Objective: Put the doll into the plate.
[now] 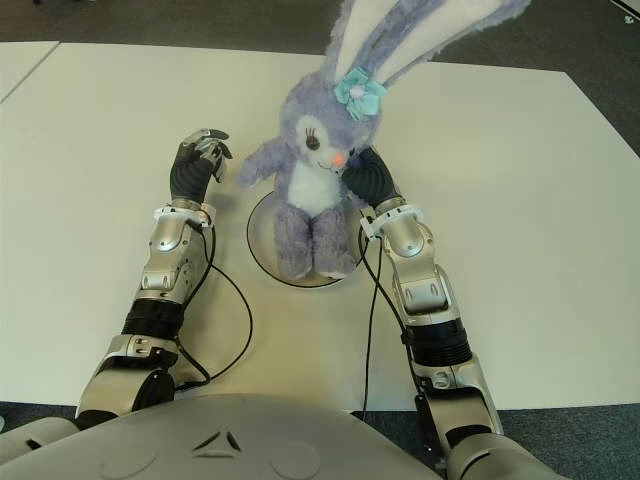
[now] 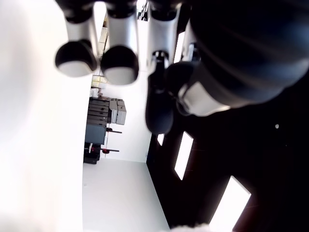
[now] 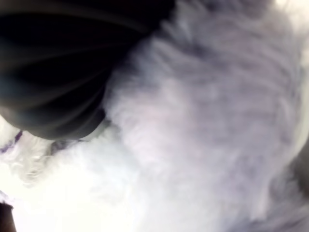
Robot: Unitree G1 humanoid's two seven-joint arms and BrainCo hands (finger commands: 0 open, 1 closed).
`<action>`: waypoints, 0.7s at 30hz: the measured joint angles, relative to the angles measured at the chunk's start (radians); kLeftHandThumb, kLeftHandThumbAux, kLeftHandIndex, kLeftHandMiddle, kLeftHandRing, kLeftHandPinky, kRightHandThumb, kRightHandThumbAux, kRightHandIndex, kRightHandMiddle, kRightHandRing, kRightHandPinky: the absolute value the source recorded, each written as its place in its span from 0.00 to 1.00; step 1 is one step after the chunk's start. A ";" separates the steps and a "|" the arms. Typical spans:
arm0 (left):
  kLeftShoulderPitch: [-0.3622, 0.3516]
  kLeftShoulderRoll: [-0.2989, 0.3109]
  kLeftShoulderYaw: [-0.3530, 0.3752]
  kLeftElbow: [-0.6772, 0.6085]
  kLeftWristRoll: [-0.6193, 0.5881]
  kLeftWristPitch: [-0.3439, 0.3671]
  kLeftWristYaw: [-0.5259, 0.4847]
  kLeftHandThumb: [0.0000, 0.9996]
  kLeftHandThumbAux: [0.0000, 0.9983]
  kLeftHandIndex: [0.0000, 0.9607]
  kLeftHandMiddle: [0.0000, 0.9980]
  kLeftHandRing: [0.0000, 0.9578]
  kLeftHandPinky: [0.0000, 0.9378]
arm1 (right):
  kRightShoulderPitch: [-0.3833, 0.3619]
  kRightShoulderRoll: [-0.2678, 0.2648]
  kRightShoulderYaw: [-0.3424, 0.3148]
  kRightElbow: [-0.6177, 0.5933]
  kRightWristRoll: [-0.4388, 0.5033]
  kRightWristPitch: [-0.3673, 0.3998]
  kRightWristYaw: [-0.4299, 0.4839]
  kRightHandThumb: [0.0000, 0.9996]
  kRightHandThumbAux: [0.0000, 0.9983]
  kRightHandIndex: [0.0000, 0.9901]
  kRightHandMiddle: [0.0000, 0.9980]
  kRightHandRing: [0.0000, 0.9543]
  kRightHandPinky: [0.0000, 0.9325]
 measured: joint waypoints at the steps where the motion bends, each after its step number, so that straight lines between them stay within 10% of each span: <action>1: 0.000 0.000 0.000 0.000 0.000 0.000 0.000 0.71 0.71 0.46 0.89 0.93 0.92 | 0.002 -0.006 0.000 0.000 -0.006 -0.005 0.003 0.65 0.46 0.13 0.14 0.19 0.26; 21: 0.002 -0.003 -0.007 0.000 0.000 0.002 0.003 0.71 0.71 0.46 0.89 0.93 0.92 | 0.013 -0.067 0.006 -0.033 -0.051 0.002 0.117 0.47 0.29 0.00 0.00 0.00 0.00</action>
